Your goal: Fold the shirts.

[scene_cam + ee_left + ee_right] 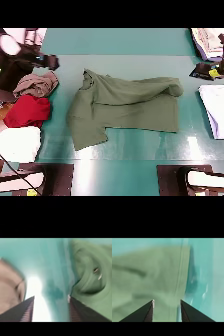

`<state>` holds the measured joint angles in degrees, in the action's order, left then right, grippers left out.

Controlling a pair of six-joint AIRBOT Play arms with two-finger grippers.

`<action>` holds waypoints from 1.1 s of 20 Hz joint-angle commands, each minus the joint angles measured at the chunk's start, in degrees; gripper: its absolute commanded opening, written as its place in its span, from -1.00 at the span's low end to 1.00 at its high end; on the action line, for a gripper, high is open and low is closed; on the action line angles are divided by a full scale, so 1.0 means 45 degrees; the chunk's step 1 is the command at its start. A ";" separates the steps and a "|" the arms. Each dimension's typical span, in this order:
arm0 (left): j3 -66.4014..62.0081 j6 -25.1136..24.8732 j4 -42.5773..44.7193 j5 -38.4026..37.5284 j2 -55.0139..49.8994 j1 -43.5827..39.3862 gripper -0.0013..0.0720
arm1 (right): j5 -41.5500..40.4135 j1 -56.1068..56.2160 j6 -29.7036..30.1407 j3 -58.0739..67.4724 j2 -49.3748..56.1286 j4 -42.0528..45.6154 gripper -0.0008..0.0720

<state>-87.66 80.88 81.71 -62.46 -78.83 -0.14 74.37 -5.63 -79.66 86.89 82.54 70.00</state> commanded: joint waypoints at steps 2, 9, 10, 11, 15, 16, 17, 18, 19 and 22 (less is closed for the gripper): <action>0.1792 -0.0709 -0.3109 -0.2234 0.0986 0.2560 0.12 | 0.1812 -0.0787 0.1613 -0.2132 -0.1112 -0.2735 0.04; 0.7961 -0.2822 -0.5319 -0.1734 0.1273 0.3109 0.12 | 0.1248 -0.0981 0.1957 -0.5396 -0.3065 -0.3332 0.04; 0.8422 -0.3172 -0.5537 -0.1263 0.1273 0.3109 0.12 | 0.1239 -0.0981 0.1957 -0.5605 -0.3249 -0.3332 0.04; 0.8811 -0.3502 -0.5799 -0.0835 0.1273 0.3109 0.12 | 0.1243 -0.0981 0.1957 -0.5785 -0.3439 -0.3332 0.04; 0.9530 -0.4537 -0.6489 0.0170 0.1273 0.2667 0.12 | 0.1224 -0.0981 0.1953 -0.5882 -0.4075 -0.3327 0.04; 0.9593 -0.4648 -0.6489 0.0471 0.1268 0.2385 0.12 | 0.1224 -0.0981 0.1953 -0.5882 -0.4201 -0.3322 0.04; 0.9588 -0.4643 -0.6499 0.0695 0.1171 0.2118 0.12 | 0.1234 -0.0981 0.1953 -0.5882 -0.4294 -0.3317 0.04; 0.9588 -0.4639 -0.6494 0.0831 0.1015 0.1880 0.12 | 0.1248 -0.0981 0.1953 -0.5882 -0.4367 -0.3322 0.04; 0.9593 -0.4629 -0.6494 0.0845 0.0826 0.1719 0.12 | 0.1253 -0.0981 0.1948 -0.5882 -0.4444 -0.3317 0.05; 0.9549 -0.4328 -0.6562 0.0792 0.0578 0.1506 0.11 | 0.1345 -0.0991 0.1948 -0.5882 -0.4566 -0.3274 0.04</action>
<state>-44.97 61.14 52.12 -60.18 -75.29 7.88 80.03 -10.02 -70.89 60.51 62.76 55.11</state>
